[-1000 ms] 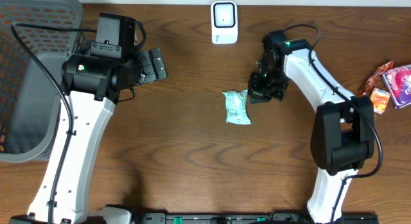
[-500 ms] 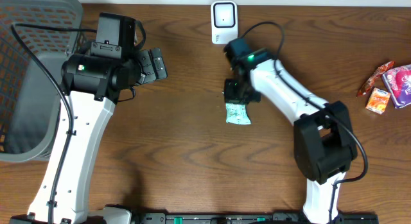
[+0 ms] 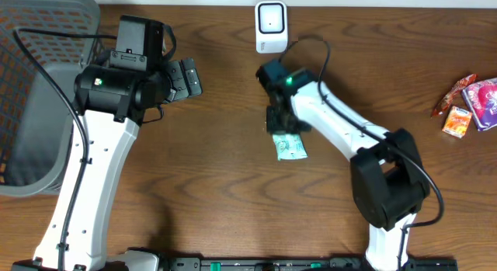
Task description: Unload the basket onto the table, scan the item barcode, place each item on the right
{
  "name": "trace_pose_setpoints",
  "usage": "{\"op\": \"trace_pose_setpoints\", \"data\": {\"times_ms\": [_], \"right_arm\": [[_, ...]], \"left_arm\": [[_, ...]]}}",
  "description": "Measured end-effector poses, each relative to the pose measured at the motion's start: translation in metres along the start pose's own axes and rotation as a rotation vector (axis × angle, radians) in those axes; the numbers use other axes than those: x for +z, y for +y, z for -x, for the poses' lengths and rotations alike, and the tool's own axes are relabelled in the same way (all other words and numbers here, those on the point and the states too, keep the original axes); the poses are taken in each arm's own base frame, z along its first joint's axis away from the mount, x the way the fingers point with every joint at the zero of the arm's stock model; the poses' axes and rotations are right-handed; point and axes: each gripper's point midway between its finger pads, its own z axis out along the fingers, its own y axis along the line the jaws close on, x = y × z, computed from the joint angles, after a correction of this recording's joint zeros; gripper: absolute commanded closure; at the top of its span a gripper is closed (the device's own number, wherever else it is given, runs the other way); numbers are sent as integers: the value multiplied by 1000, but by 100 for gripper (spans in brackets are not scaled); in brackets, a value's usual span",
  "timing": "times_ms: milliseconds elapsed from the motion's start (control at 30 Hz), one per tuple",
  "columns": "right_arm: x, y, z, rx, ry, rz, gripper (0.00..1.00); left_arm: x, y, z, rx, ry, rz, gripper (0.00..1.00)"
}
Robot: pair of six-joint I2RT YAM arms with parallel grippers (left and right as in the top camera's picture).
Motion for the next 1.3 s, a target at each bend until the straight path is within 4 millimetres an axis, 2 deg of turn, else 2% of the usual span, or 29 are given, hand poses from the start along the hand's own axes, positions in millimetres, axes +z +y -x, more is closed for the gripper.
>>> {"op": "trace_pose_setpoints", "data": {"times_ms": [133,200,267,333,400,433,533,633,800,900,967,1100,1167,1200,1300], "right_arm": [[-41,-6,23,10,-74,46,87],[-56,-12,24,17,-86,55,88],[-59,-16,21,17,-76,52,86],[-54,-15,17,9,-64,52,83],[-39,-12,7,-11,-36,41,80],[-22,-7,-2,-30,-17,34,80],[9,-5,-29,-59,52,5,82],[29,-8,-55,-69,124,-29,83],[29,-6,-60,-54,148,-13,66],[24,-3,-60,-50,161,3,64],[18,-2,-56,-46,159,13,63],[2,9,-29,-74,84,62,61],[-2,13,-18,-101,33,59,55],[-3,13,-16,-116,15,43,47],[-4,10,-14,-177,-39,-49,44]], "left_arm": [[0,0,0,0,1,0,2],[0,0,0,0,0,0,2],[0,0,0,0,0,0,2],[0,0,0,0,1,0,2],[0,0,0,0,1,0,2],[0,0,0,0,0,0,2],[0,0,0,0,1,0,2],[0,0,0,0,1,0,2],[0,0,0,0,1,0,2],[0,0,0,0,1,1,2],[0,0,0,0,1,0,2],[0,0,0,0,1,0,2],[0,0,0,0,1,0,2],[0,0,0,0,1,0,2],[0,0,0,0,1,0,2]]}}
